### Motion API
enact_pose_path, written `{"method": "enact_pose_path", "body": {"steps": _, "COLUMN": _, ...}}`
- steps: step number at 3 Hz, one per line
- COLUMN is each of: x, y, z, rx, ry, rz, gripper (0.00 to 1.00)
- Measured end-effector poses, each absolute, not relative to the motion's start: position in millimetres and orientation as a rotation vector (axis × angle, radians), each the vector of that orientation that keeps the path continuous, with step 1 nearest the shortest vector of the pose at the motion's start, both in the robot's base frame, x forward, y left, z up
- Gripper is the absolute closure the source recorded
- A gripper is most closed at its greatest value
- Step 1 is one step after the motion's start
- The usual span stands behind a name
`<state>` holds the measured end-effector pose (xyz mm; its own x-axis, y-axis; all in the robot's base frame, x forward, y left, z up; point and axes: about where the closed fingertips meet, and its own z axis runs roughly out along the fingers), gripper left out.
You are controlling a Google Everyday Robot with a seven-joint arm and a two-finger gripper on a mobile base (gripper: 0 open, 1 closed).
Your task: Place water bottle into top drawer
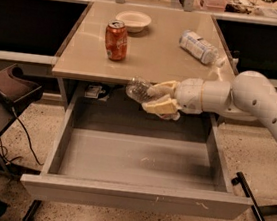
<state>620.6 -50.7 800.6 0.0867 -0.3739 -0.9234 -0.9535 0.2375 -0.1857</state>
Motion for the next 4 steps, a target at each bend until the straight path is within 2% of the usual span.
{"method": "enact_pose_path", "body": {"steps": 1, "x": 621, "y": -50, "z": 796, "rx": -1.316, "ry": 1.478, "rz": 0.715, "gripper": 1.00}}
{"method": "enact_pose_path", "body": {"steps": 2, "x": 614, "y": -34, "z": 776, "rx": -1.321, "ry": 1.490, "rz": 0.804, "gripper": 1.00}}
{"method": "enact_pose_path", "body": {"steps": 4, "x": 561, "y": -12, "z": 703, "rx": -1.087, "ry": 1.655, "rz": 0.995, "gripper": 1.00}}
